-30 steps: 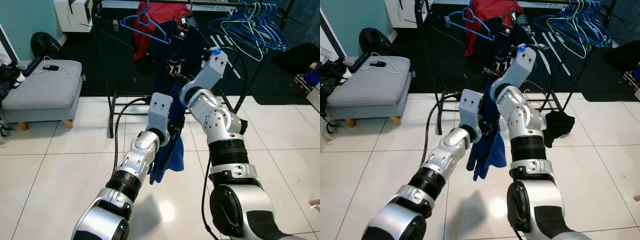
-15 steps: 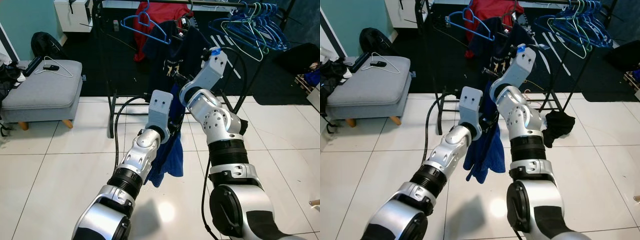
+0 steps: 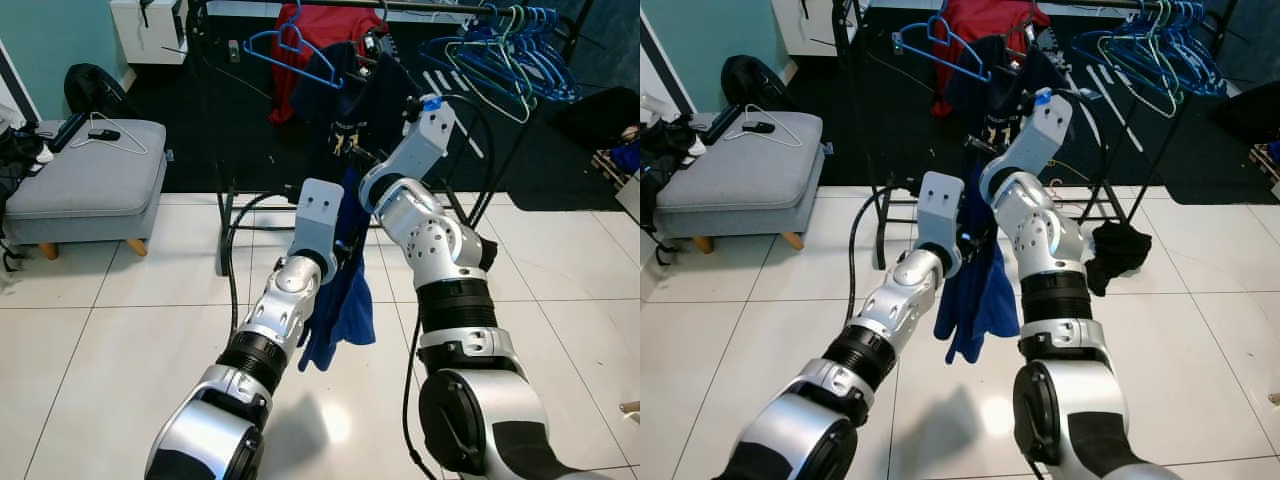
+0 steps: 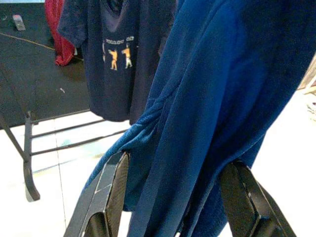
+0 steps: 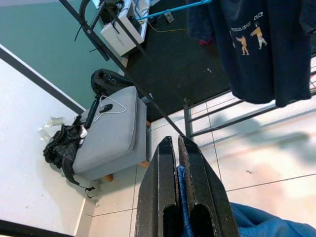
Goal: Hang hanger
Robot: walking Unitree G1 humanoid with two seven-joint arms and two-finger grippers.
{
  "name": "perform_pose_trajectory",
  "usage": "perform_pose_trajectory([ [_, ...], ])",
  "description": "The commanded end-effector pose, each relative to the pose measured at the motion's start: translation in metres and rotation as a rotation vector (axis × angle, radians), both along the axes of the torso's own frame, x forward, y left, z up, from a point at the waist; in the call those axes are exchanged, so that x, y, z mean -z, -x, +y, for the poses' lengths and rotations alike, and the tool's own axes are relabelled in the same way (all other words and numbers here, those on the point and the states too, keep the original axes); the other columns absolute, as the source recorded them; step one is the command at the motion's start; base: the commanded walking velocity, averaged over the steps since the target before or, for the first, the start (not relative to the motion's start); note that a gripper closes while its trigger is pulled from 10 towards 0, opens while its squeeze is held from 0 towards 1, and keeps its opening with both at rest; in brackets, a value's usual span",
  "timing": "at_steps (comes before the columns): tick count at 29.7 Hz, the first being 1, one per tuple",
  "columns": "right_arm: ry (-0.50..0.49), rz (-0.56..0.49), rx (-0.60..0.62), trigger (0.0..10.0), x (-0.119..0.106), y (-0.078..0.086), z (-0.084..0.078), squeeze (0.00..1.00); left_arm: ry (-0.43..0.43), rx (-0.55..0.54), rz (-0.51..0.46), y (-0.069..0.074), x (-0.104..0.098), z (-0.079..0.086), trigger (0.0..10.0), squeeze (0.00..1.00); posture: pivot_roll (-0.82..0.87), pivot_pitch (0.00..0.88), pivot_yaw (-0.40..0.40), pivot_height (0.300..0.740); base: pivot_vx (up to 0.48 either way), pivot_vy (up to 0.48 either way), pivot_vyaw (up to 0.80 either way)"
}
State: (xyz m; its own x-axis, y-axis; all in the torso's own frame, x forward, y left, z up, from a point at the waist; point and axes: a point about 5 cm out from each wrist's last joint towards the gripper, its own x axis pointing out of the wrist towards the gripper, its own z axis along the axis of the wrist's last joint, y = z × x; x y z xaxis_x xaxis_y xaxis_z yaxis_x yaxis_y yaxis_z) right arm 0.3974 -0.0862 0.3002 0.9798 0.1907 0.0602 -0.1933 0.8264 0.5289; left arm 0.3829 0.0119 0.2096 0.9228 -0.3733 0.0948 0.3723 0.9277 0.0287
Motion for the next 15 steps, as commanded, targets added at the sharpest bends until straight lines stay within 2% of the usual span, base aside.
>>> perform_pose_trajectory([
  [1,0.001,-0.001,0.000,0.0,-0.001,0.000,0.002,0.00,-0.017,0.008,0.020,0.001,0.001,-0.008,10.0,0.00,-0.11,0.192,-0.056,0.740,0.000,0.000,0.00],
  [2,0.001,-0.001,0.000,0.0,-0.001,0.000,0.002,0.00,-0.008,0.009,0.027,0.001,0.000,-0.012,8.5,0.00,-0.11,0.192,-0.056,0.740,0.000,0.000,0.00],
  [3,0.001,-0.001,0.000,0.0,-0.001,0.000,0.002,0.00,-0.008,0.009,0.027,0.001,0.000,-0.012,8.5,0.00,-0.11,0.192,-0.056,0.740,0.000,0.000,0.00],
  [4,0.000,-0.001,0.000,0.0,0.000,0.000,0.002,0.00,0.001,0.015,0.034,0.002,-0.001,-0.015,4.9,0.00,-0.11,0.192,-0.056,0.740,0.000,0.000,0.00],
  [7,0.000,-0.001,0.000,0.0,0.000,0.000,0.002,0.00,0.001,0.015,0.034,0.002,-0.001,-0.015,4.9,0.00,-0.11,0.192,-0.056,0.740,0.000,0.000,0.00],
  [9,0.000,0.000,0.003,0.0,0.000,0.000,0.001,0.00,0.003,0.026,0.043,0.003,0.000,-0.019,0.0,0.00,-0.11,0.193,-0.054,0.740,0.000,0.000,0.00],
  [15,0.000,0.001,0.006,0.0,0.000,0.000,0.000,0.00,0.001,0.026,0.046,0.003,0.001,-0.019,0.0,0.00,-0.11,0.194,-0.054,0.740,0.000,0.000,0.00],
])
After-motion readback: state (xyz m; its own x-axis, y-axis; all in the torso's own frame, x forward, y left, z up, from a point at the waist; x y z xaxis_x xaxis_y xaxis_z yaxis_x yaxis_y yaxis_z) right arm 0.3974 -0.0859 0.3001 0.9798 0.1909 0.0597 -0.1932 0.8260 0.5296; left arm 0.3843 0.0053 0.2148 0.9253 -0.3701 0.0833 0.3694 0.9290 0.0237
